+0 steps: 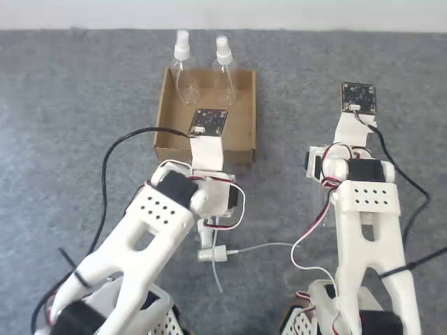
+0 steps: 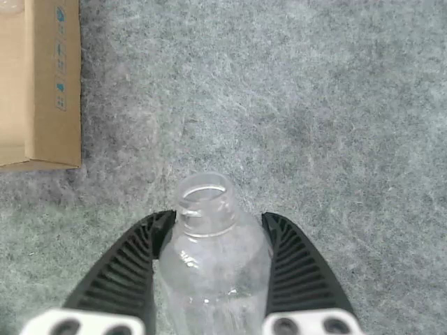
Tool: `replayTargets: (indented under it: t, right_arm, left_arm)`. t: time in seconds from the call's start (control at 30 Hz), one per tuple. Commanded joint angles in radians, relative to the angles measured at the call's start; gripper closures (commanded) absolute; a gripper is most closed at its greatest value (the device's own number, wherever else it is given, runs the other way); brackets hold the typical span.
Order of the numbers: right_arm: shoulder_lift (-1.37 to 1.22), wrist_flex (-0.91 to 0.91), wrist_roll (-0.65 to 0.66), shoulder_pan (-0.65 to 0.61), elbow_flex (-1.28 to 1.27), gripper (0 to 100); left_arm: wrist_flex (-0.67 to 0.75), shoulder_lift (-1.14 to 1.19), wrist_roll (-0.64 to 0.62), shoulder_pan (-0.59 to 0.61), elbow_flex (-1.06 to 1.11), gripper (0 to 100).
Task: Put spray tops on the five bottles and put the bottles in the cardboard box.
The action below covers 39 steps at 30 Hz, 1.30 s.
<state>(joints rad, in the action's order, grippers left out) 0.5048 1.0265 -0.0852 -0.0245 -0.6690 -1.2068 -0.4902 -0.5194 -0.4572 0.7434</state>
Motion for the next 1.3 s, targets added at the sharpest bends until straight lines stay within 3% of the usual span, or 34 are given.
replayTargets:
  t: [0.0,0.23,1.27]
  right_arm:
    - [0.053,-0.019,-0.002,0.007,0.009,98.6]
    - [0.053,-0.019,-0.002,0.007,0.009,98.6]
    - [0.067,-0.018,-0.009,0.002,0.014,98.6]
  left_arm:
    - [0.025,-0.091,-0.009,0.032,-0.008,99]
    - [0.028,-0.138,-0.011,0.133,-0.008,99]
    - [0.106,-0.608,-0.011,0.137,0.219,99]
